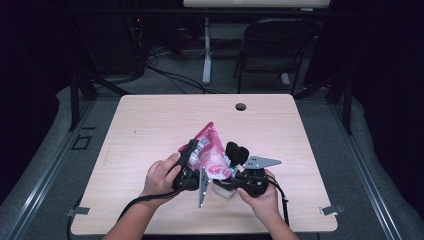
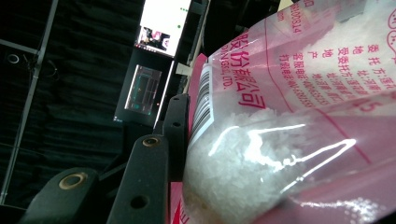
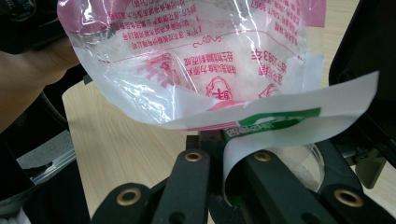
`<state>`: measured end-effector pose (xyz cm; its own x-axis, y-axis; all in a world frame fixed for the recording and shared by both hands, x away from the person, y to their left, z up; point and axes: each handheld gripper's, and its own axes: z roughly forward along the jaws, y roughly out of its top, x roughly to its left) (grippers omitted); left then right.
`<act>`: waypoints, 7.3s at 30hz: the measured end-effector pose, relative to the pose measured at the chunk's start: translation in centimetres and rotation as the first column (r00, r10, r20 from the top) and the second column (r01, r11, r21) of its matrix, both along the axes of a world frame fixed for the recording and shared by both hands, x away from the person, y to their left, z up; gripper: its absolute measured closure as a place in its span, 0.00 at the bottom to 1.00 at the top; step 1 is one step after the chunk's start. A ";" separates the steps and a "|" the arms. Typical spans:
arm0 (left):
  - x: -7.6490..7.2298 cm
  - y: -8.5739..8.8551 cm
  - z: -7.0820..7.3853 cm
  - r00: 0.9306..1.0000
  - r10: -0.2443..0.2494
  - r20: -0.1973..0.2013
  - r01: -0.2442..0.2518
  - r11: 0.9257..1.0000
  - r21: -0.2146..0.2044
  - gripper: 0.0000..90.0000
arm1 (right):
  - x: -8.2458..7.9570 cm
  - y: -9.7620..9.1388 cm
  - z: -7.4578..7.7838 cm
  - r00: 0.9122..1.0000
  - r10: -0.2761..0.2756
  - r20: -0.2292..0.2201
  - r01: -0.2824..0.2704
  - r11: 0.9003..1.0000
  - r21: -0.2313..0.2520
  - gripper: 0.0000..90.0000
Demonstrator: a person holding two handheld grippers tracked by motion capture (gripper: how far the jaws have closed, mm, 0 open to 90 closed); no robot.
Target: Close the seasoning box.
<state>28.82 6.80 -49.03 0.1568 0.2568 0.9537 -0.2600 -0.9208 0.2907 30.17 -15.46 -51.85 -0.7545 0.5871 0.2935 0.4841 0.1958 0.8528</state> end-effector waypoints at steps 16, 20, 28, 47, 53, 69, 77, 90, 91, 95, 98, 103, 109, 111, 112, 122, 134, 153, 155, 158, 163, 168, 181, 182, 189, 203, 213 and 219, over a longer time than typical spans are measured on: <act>-0.1 0.0 0.1 1.000 -0.001 0.000 0.001 1.000 -0.004 0.76 | 0.0 0.1 0.0 1.000 0.001 0.001 -0.001 1.000 0.003 1.00; -0.1 0.0 0.1 1.000 0.000 0.001 0.000 1.000 -0.003 0.76 | 0.0 0.1 0.0 1.000 0.005 0.001 -0.005 1.000 0.002 1.00; -0.2 0.1 0.3 1.000 -0.002 0.006 0.002 1.000 -0.008 0.76 | 0.0 0.2 0.0 1.000 0.006 0.001 -0.006 1.000 0.002 1.00; -0.4 0.3 0.4 1.000 0.013 0.005 -0.013 1.000 -0.012 0.76 | 0.2 0.7 0.0 1.000 0.014 0.001 -0.014 1.000 0.008 1.00; -0.3 0.4 0.5 1.000 0.011 0.016 -0.011 1.000 -0.010 0.76 | 0.3 0.8 0.0 1.000 0.014 0.000 -0.014 1.000 0.006 1.00; -0.3 0.4 0.6 1.000 0.011 0.011 -0.010 1.000 -0.015 0.76 | 0.3 0.9 0.0 1.000 0.014 -0.001 -0.014 1.000 0.008 1.00; -0.3 0.3 0.6 1.000 0.008 0.010 -0.008 1.000 -0.015 0.76 | 0.2 0.8 0.0 1.000 0.010 0.004 -0.010 1.000 0.007 1.00; 0.1 0.9 0.3 1.000 0.018 -0.022 -0.019 0.999 -0.030 0.76 | 0.1 0.6 0.1 1.000 0.003 0.004 -0.004 1.000 0.006 1.00; 0.2 1.0 0.2 1.000 0.015 -0.020 -0.015 0.999 -0.032 0.76 | 0.1 0.6 0.1 1.000 0.004 0.004 -0.004 1.000 0.005 1.00; 0.2 1.0 0.1 0.999 0.016 -0.031 -0.017 0.999 -0.042 0.76 | 0.1 0.6 0.1 1.000 0.004 0.003 -0.004 1.000 0.000 1.00; 0.3 1.2 0.0 0.999 0.017 -0.041 -0.019 0.999 -0.051 0.76 | 0.1 0.6 0.2 1.000 0.000 0.006 0.000 1.000 0.003 1.00; 0.4 1.3 -0.1 0.999 0.021 -0.050 -0.024 0.998 -0.052 0.76 | 0.1 0.4 0.3 1.000 -0.001 0.006 0.001 1.000 0.008 1.00; 0.5 1.4 -0.3 0.998 0.020 -0.055 -0.023 0.998 -0.059 0.77 | 0.1 0.4 0.3 1.000 -0.002 0.006 0.002 1.000 0.004 1.00; 0.5 1.5 -0.3 0.997 0.028 -0.067 -0.032 0.998 -0.061 0.77 | 0.1 0.4 0.3 1.000 -0.002 0.007 0.002 1.000 0.001 1.00; 0.5 1.5 -0.3 0.998 0.026 -0.062 -0.030 0.998 -0.056 0.77 | 0.0 0.4 0.3 1.000 -0.001 0.006 0.001 1.000 0.005 1.00; 0.7 1.8 -0.7 0.996 0.032 -0.087 -0.037 0.997 -0.066 0.77 | 0.1 0.4 0.3 1.000 0.001 0.005 -0.001 1.000 -0.005 1.00; 0.8 2.1 -1.1 0.991 0.046 -0.123 -0.055 0.996 -0.070 0.78 | 0.3 0.4 0.3 1.000 -0.003 0.006 0.003 1.000 -0.003 1.00; 1.2 3.0 -2.0 0.976 0.061 -0.209 -0.085 0.990 -0.109 0.78 | 0.4 0.4 0.5 1.000 -0.006 0.010 0.006 1.000 0.001 1.00; 1.3 3.1 -2.1 0.972 0.064 -0.224 -0.091 0.989 -0.112 0.78 | 0.5 0.3 0.6 1.000 -0.004 0.012 0.004 1.000 -0.004 1.00; 1.4 3.3 -2.3 0.970 0.067 -0.235 -0.096 0.989 -0.116 0.79 | 0.5 0.4 0.6 1.000 -0.003 0.014 0.003 1.000 0.003 1.00; 1.5 3.5 -2.5 0.963 0.069 -0.259 -0.105 0.986 -0.128 0.79 | 0.4 0.4 0.8 1.000 -0.002 0.021 0.002 1.000 0.001 1.00; 1.6 3.6 -2.8 0.960 0.069 -0.273 -0.108 0.985 -0.132 0.79 | 0.5 0.4 0.9 1.000 0.000 0.021 0.000 1.000 -0.001 1.00; 1.8 4.1 -3.5 0.938 0.067 -0.339 -0.126 0.980 -0.156 0.79 | 0.4 0.4 1.6 0.999 0.008 0.039 -0.009 1.000 0.017 1.00; 1.9 4.1 -3.6 0.938 0.066 -0.339 -0.126 0.979 -0.158 0.79 | 0.4 0.4 1.6 0.999 0.009 0.039 -0.010 1.000 0.013 1.00; 2.0 4.3 -3.9 0.928 0.065 -0.367 -0.130 0.979 -0.155 0.79 | 0.4 0.5 1.7 0.999 0.011 0.044 -0.011 1.000 0.017 1.00; 2.3 4.7 -4.9 0.881 0.030 -0.472 -0.150 0.964 -0.218 0.79 | 0.5 0.8 2.1 0.998 0.021 0.060 -0.021 1.000 0.006 1.00; 2.4 5.0 -5.4 0.848 0.011 -0.530 -0.166 0.955 -0.246 0.79 | 0.5 1.0 2.1 0.998 0.020 0.063 -0.021 1.000 0.013 1.00; 2.5 5.1 -5.7 0.833 0.001 -0.554 -0.175 0.949 -0.261 0.79 | 0.6 1.1 2.1 0.998 0.025 0.063 -0.026 1.000 0.014 1.00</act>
